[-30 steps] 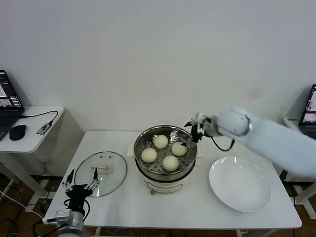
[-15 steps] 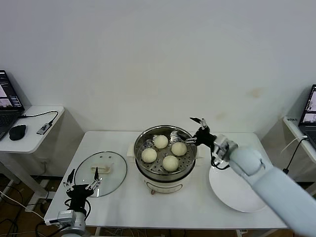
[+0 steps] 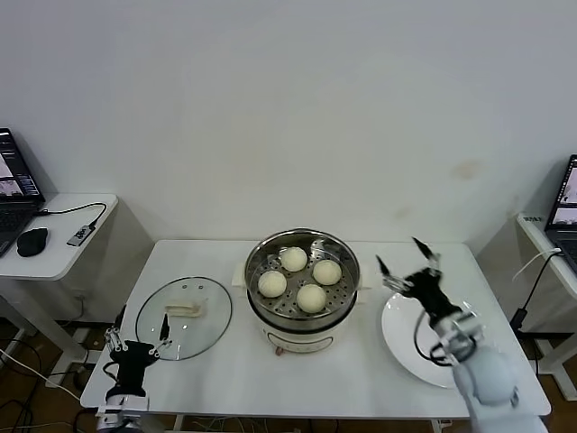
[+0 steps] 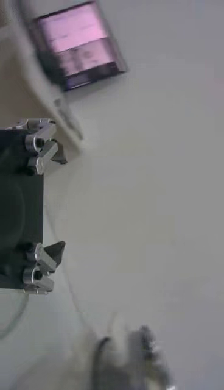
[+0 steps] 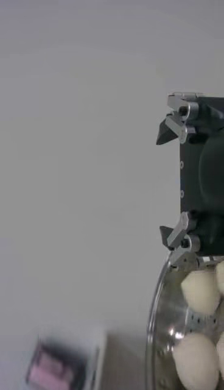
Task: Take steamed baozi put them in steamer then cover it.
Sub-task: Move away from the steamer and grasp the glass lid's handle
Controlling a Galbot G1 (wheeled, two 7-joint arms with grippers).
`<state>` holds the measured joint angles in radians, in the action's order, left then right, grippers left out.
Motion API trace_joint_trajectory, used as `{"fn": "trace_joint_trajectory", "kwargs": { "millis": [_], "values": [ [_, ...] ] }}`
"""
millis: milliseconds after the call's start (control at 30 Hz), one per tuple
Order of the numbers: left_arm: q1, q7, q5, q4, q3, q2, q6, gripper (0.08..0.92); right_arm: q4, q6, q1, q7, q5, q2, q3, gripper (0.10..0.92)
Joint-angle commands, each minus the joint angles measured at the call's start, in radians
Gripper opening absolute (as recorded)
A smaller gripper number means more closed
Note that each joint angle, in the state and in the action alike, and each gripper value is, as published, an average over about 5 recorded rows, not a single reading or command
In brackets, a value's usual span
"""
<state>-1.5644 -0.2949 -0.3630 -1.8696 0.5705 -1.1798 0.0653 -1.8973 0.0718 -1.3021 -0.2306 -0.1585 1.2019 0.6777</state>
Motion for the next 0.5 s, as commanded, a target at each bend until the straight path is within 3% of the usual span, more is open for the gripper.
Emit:
{"fn": "trace_joint_trajectory", "kwargs": {
  "millis": [33,500],
  "values": [
    [0.038,0.038,-0.654,0.228,0.006,0.151,0.101,0.823,-0.102,-0.011,-0.295,0.098,0.024,0.21,0.42,0.823],
    [0.274,0.04,-0.743,0.397,-0.106,0.203,0.113,0.823,-0.099,-0.006,-0.342,0.135,0.037,0.315,0.505,0.823]
  ]
}}
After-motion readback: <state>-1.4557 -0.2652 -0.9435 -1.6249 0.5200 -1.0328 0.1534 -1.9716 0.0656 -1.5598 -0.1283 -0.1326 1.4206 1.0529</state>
